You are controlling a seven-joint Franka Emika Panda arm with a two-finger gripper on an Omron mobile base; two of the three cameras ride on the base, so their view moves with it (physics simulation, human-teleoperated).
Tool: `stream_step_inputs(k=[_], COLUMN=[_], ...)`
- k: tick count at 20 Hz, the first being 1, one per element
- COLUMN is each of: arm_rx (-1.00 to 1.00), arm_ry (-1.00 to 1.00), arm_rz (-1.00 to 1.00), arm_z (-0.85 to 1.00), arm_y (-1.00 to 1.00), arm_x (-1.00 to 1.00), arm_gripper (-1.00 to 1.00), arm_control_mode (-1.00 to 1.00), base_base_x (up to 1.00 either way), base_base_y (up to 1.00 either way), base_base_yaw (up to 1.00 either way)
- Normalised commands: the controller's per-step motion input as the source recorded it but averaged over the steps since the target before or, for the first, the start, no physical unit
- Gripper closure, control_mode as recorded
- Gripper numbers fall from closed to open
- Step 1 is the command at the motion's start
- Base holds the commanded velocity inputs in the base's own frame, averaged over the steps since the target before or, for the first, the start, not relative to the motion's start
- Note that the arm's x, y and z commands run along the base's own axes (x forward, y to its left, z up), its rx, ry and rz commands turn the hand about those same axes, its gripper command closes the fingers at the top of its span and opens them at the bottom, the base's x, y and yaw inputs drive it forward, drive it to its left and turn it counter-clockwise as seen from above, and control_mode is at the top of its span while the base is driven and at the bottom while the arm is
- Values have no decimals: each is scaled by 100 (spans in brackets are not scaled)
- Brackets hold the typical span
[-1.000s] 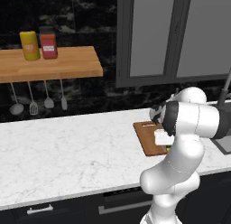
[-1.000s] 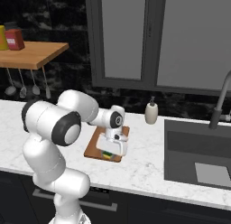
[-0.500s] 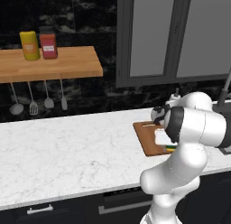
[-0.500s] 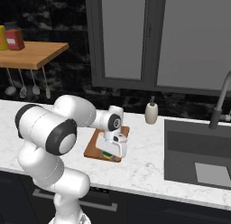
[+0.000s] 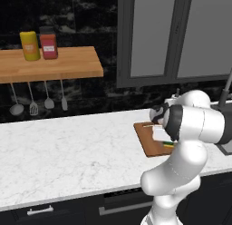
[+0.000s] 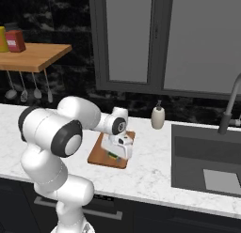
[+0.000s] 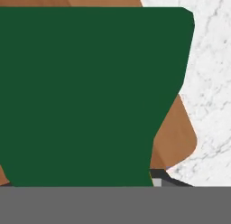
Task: Pick up the sponge from the counter and clean the cutting board by briefly scrubbing or pressing down on the cutting board. Once finished, release the sponge.
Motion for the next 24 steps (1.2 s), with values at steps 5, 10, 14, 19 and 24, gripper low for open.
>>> stream_step_inputs(k=[5,10,14,19,24], arm_rx=[0,0,0,0,0], arm_ry=[-19,-15,-9,-3,0], arm_rz=[0,0,0,0,0], arm_z=[-24,-5,0,8,4], arm_y=[16,19,13,10,24], arm_x=[53,40,19,0,0], arm_gripper=[100,100,100,100,100], arm_control_mode=[-100,-100,-100,-100,-100], base_base_x=[0,0,0,0,0], base_base_y=[0,0,0,0,0], base_base_yaw=[0,0,0,0,0])
